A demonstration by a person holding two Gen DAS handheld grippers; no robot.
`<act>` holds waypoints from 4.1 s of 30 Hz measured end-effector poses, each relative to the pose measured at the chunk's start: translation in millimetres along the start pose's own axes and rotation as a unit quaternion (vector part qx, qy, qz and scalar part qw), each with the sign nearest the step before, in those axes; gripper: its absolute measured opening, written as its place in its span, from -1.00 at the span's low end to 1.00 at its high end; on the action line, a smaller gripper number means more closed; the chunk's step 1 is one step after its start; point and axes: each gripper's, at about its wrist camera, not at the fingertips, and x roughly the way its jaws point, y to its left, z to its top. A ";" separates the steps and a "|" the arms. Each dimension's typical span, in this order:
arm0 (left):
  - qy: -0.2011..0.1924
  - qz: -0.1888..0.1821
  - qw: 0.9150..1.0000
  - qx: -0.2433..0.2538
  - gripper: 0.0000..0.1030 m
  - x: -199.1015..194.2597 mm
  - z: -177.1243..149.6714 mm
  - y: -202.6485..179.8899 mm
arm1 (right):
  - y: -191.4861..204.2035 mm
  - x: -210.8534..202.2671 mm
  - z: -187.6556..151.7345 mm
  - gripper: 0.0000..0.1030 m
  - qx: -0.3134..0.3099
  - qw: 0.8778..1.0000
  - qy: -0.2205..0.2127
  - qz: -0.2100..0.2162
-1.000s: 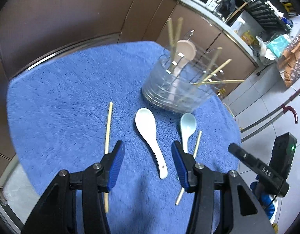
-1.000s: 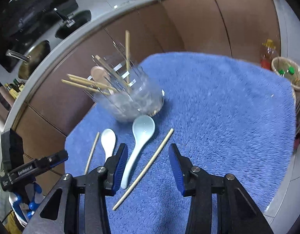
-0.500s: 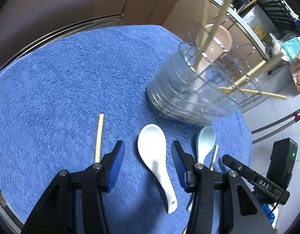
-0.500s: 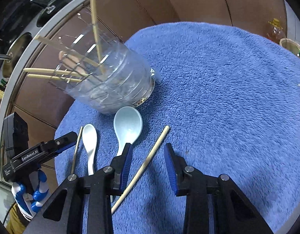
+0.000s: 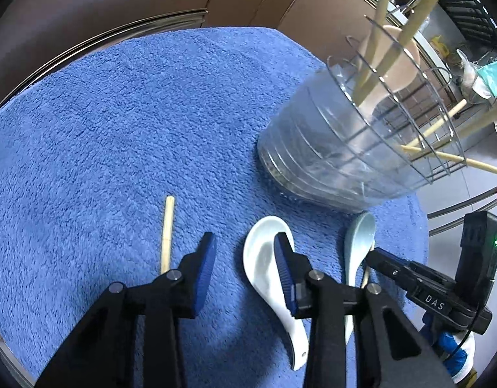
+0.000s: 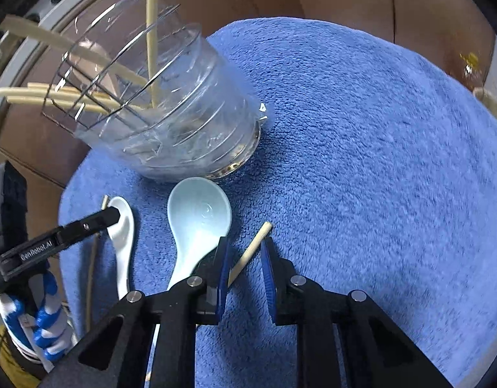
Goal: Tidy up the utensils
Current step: 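Close the left tool on the white spoon while the right tool grasps a chopstick, then lift the white spoon and chopstick and carry both over the clear cup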
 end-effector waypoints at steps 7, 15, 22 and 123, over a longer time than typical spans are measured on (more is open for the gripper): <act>0.002 0.030 0.999 0.021 -0.58 8.2 -2.5 -18.9 | 25.1 10.2 5.8 -0.71 -0.049 0.998 0.020 -0.029; 0.009 0.047 0.997 0.052 -0.86 14.4 -4.0 -36.2 | 44.1 18.3 6.9 -0.81 -0.110 0.992 0.056 -0.033; 0.012 0.043 0.996 0.078 -0.88 20.7 -5.8 -51.7 | 34.6 18.2 0.9 -0.85 -0.137 0.987 0.087 -0.011; -0.363 0.105 0.913 0.152 -0.91 -226.9 -4.8 -133.1 | 102.5 -255.7 -8.8 -0.89 -0.153 0.882 -0.432 0.114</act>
